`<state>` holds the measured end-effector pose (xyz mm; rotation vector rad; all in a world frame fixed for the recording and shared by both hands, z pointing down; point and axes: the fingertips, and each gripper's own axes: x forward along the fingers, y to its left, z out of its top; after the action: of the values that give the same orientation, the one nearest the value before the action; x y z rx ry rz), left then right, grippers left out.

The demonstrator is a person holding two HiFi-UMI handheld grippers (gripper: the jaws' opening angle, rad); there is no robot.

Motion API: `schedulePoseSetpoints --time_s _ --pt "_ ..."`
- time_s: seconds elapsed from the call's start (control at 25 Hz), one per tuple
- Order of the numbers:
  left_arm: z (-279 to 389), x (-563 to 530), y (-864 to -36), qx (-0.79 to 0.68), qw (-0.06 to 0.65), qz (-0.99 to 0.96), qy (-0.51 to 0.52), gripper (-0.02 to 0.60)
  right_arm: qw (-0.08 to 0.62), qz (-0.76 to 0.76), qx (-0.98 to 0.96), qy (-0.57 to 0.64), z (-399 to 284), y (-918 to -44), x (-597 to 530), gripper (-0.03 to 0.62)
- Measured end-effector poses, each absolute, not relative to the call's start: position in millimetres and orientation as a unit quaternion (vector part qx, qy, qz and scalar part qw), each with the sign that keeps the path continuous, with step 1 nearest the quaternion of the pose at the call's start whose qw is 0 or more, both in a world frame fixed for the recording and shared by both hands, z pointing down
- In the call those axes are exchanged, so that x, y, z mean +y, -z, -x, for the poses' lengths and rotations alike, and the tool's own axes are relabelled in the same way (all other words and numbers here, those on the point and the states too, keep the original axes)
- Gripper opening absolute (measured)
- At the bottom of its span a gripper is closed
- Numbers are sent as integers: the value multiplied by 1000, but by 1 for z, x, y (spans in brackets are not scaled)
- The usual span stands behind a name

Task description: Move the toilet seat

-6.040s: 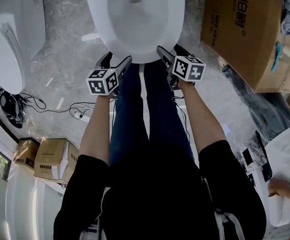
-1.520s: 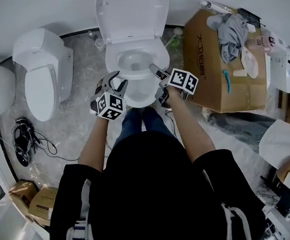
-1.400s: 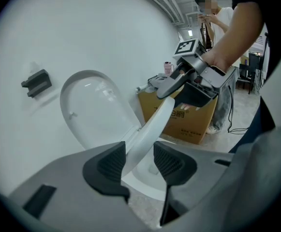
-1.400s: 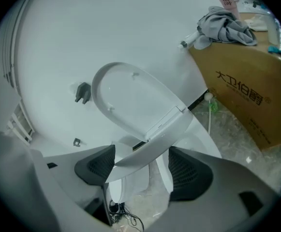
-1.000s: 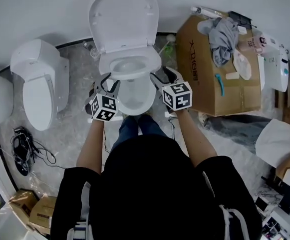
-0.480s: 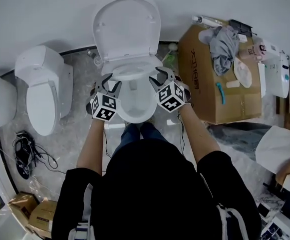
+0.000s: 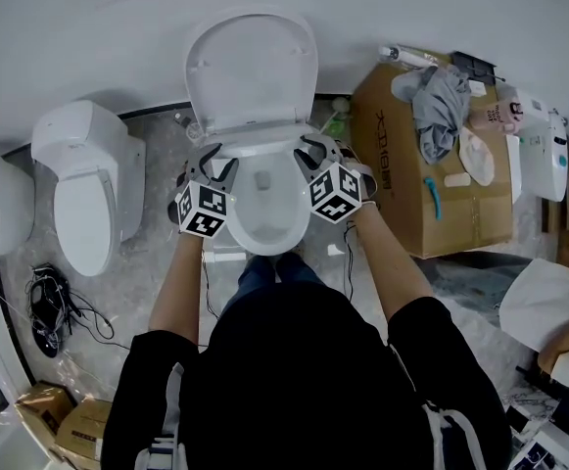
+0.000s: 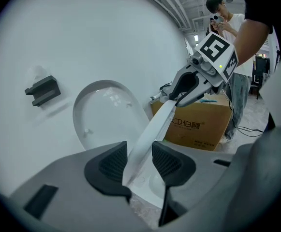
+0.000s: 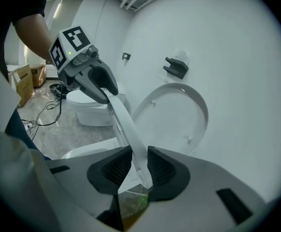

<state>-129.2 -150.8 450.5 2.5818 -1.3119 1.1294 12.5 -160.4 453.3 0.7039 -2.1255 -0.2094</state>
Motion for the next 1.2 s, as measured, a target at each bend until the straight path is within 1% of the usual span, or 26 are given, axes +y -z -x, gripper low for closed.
schedulePoseSetpoints --time_s 0.32,0.92,1.2 --pt "131 -176 -442 -428 13 -834 -348 156 420 -289 -856 78 -9 -443 -185 115" --pt "137 -225 -430 -437 -1 -837 -329 155 407 -301 -859 82 -1 -431 -234 106" --pt "139 -246 -429 -445 -2 -834 -325 143 403 -304 -859 81 2 -428 -255 104"
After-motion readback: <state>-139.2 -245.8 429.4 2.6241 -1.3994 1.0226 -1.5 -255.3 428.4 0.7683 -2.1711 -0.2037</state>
